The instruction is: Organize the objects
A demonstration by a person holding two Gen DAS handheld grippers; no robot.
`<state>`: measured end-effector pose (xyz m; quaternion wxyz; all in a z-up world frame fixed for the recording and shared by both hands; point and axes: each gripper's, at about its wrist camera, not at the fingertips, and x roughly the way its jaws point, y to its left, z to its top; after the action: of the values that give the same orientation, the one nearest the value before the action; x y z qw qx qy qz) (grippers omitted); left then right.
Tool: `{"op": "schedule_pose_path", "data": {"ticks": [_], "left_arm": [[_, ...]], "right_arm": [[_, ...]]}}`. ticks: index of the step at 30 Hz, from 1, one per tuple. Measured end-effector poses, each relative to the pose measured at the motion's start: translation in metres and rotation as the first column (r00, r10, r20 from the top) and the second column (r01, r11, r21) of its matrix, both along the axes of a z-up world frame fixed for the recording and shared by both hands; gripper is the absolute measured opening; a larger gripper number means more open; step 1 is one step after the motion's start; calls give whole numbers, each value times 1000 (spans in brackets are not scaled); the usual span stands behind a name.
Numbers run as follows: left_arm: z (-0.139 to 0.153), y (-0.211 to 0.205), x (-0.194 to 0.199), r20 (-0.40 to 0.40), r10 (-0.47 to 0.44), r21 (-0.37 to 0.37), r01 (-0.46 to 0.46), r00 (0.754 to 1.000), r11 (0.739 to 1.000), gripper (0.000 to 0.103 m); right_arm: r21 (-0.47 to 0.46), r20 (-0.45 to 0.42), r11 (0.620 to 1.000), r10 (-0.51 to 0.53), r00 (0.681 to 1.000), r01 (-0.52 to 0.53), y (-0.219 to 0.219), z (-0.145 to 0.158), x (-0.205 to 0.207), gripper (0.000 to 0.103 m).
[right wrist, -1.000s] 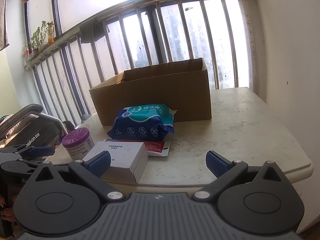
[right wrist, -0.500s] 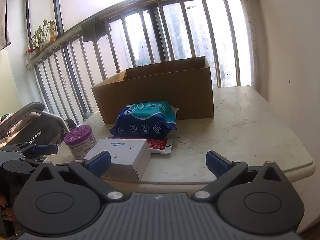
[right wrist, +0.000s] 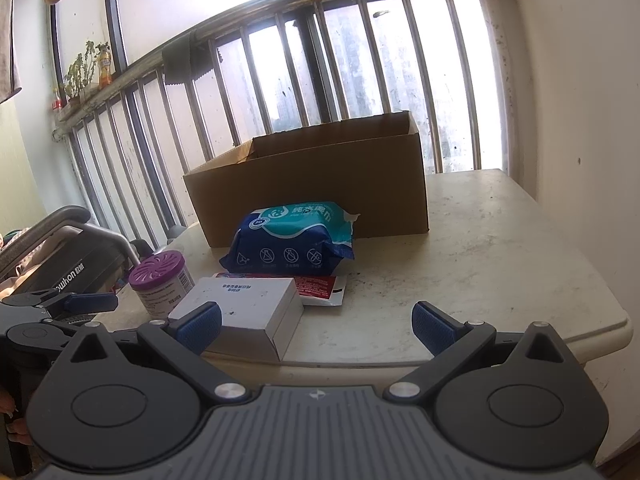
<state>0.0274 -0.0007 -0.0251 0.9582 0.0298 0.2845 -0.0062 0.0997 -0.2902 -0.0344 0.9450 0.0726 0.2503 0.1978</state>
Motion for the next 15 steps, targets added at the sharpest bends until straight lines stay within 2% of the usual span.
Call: {"op": "schedule_pose_path", "data": {"ticks": [15], "left_arm": [[-1,2,2,-8,6,-13,-6,1000,1000,103]], "right_arm": [[10,-4,1000,1,1000,-1,-1,0,2,103]]}}
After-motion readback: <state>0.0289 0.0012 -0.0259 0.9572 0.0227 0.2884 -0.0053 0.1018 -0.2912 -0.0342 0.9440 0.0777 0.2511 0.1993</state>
